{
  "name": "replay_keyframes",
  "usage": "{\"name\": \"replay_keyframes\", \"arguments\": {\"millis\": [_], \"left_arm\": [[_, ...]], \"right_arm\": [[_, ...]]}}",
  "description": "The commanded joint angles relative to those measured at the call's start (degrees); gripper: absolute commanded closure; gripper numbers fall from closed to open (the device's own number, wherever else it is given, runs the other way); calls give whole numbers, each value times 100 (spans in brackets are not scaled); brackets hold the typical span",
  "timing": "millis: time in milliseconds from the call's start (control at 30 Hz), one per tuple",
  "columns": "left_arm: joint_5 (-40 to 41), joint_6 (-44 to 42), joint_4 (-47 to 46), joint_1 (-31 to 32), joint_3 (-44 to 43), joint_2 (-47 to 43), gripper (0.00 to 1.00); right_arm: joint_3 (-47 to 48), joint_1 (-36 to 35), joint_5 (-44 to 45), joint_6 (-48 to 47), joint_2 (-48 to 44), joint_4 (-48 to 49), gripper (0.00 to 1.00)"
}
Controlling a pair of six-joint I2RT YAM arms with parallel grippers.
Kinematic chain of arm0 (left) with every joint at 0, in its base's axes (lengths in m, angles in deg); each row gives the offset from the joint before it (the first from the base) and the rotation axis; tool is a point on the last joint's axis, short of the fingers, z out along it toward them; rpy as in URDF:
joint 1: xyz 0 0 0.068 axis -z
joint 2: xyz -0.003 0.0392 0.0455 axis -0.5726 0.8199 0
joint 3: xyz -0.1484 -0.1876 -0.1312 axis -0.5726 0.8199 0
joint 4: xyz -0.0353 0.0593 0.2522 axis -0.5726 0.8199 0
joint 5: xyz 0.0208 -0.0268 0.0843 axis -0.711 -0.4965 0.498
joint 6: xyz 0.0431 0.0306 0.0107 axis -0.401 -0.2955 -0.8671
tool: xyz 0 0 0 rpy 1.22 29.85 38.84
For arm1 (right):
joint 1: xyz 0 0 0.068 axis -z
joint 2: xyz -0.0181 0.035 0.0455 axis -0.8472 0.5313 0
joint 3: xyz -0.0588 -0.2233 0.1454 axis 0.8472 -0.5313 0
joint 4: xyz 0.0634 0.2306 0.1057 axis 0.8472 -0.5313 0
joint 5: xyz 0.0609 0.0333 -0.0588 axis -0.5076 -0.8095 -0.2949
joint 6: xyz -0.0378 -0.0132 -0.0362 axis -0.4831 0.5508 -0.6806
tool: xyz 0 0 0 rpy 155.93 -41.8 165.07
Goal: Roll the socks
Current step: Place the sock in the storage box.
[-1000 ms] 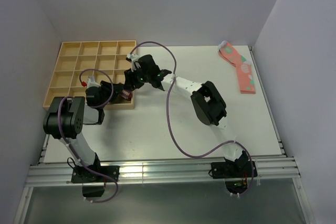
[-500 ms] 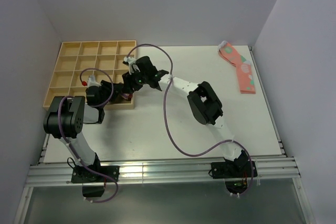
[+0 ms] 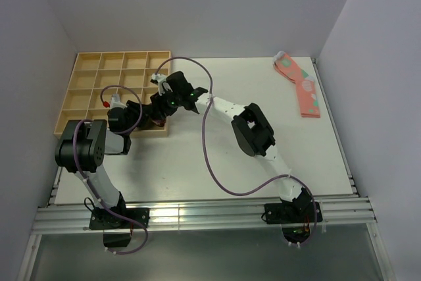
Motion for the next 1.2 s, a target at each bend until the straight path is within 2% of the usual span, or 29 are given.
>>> {"name": "replay_keyframes", "arguments": {"millis": [0,133,267,400,433,500,700,767,800,900,1000,1167], "left_arm": [[85,73,-49,-38,-147,212,100],[85,82,-49,-38,-129,212,100],[58,65,12,-38,-146,229,100],[32,91,21,-38,-138,238,100],[32,91,12,-38,-138,221,100],[23,82,64,-38,-146,186,100],[93,-15,390,-38,-217,10,100],[111,-50,434,-29,-226,-17,100],[120,-50,443,-29,-226,-25,100],[111,-32,434,-21,-226,1,100],[111,-32,417,-20,-208,10,100],[102,-15,460,-20,-226,45,100]], "right_arm": [[129,-137,-14,-97,27,-221,40],[129,-154,57,-18,53,-239,41],[164,-154,31,35,97,-282,48],[296,-146,92,53,167,-388,63],[305,-146,109,70,159,-414,73],[296,-154,153,61,167,-440,84],[199,-163,154,-35,115,-476,94],[94,-163,66,-44,80,-397,90],[102,-163,5,-62,79,-431,78],[15,-163,-276,-114,18,-379,57],[-152,-163,-567,-176,-78,-282,52],[-3,-181,-524,-316,-70,-519,50]]}}
